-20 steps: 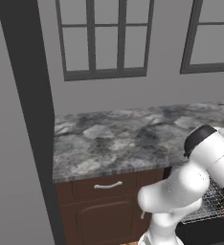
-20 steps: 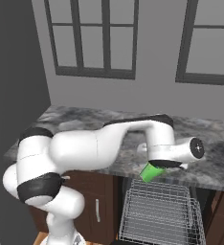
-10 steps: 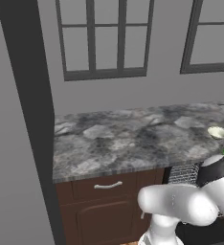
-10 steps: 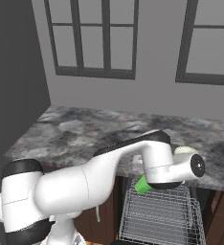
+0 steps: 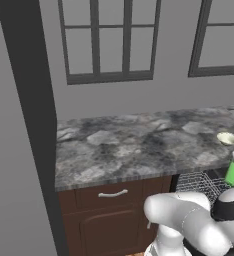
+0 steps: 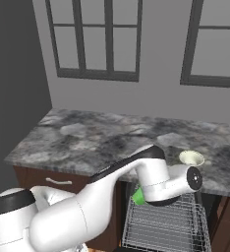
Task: Pick up the cup and bowl from the counter, place them in the dishwasher, and close the dishwasher door.
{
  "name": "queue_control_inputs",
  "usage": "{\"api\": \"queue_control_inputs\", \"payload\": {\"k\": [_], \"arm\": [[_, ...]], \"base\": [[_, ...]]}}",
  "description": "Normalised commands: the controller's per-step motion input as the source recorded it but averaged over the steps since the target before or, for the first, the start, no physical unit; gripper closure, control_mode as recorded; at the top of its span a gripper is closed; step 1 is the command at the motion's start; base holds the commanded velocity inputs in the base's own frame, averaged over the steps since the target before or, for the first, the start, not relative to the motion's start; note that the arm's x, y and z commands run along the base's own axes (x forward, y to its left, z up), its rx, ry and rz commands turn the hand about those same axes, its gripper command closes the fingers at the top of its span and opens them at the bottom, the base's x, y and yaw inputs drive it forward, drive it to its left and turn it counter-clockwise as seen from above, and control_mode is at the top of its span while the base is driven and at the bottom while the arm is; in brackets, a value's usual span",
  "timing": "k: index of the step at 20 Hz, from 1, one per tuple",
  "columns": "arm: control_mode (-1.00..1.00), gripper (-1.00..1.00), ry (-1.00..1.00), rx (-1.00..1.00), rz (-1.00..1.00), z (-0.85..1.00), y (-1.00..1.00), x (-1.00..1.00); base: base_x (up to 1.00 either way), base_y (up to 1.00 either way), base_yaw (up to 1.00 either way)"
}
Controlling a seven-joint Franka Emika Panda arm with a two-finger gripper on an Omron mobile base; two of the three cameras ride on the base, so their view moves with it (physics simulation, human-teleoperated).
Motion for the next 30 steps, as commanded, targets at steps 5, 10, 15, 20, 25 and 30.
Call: {"api": "queue_control_inputs", "payload": {"k": [5, 10, 15, 20, 25, 30], "arm": [[-1.0, 1.0, 0.0, 0.02, 0.0, -0.25, 0.0, 0.0], [-1.0, 1.0, 0.0, 0.07, -0.05, -0.27, 0.0, 0.0], [-1.0, 1.0, 0.0, 0.08, -0.09, -0.35, -0.03, 0.0], [-1.0, 1.0, 0.0, 0.0, -0.05, -0.48, -0.05, 0.0], [-1.0, 1.0, 0.0, 0.0, -0.05, -0.48, -0.01, 0.0], [-1.0, 1.0, 0.0, 0.0, -0.05, -0.47, -0.06, 0.0]], "base": [[0.0, 0.0, 0.0], [0.0, 0.0, 0.0], [0.0, 0.0, 0.0], [0.0, 0.0, 0.0], [0.0, 0.0, 0.0], [0.0, 0.0, 0.0]]}}
